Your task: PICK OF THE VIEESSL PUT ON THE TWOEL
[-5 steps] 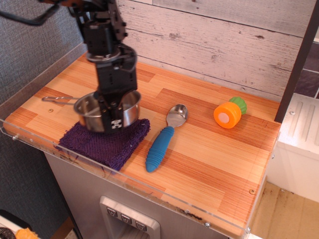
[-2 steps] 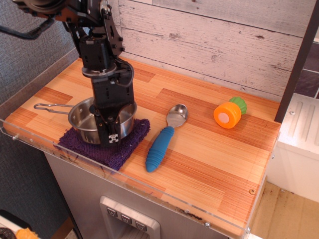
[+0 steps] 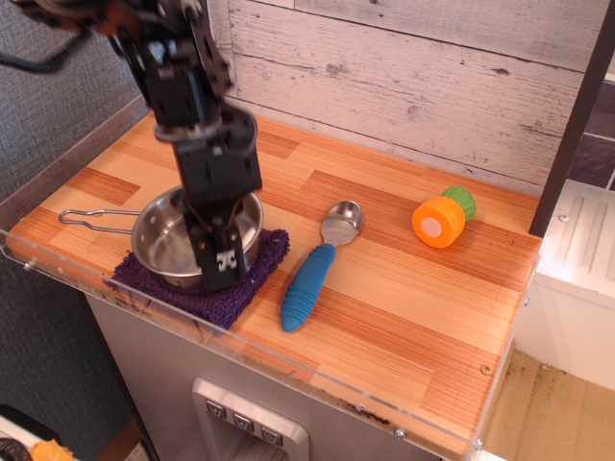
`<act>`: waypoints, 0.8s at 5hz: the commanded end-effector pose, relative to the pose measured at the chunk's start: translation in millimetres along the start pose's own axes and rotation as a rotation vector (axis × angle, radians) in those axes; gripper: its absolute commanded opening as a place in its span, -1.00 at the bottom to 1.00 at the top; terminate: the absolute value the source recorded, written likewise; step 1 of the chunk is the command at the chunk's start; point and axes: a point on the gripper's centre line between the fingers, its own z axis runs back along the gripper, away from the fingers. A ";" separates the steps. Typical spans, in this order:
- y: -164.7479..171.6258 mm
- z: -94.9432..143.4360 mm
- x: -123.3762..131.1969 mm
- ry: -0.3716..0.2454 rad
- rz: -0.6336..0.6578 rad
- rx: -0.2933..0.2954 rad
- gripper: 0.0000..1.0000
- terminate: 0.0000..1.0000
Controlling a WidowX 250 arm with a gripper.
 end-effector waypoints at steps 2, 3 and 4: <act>-11.7 63.6 11.8 -0.179 0.410 0.270 1.00 -1.00; -2.4 58.8 30.8 -0.174 0.529 0.245 1.00 -1.00; 5.4 58.6 34.7 -0.179 0.542 0.220 1.00 -1.00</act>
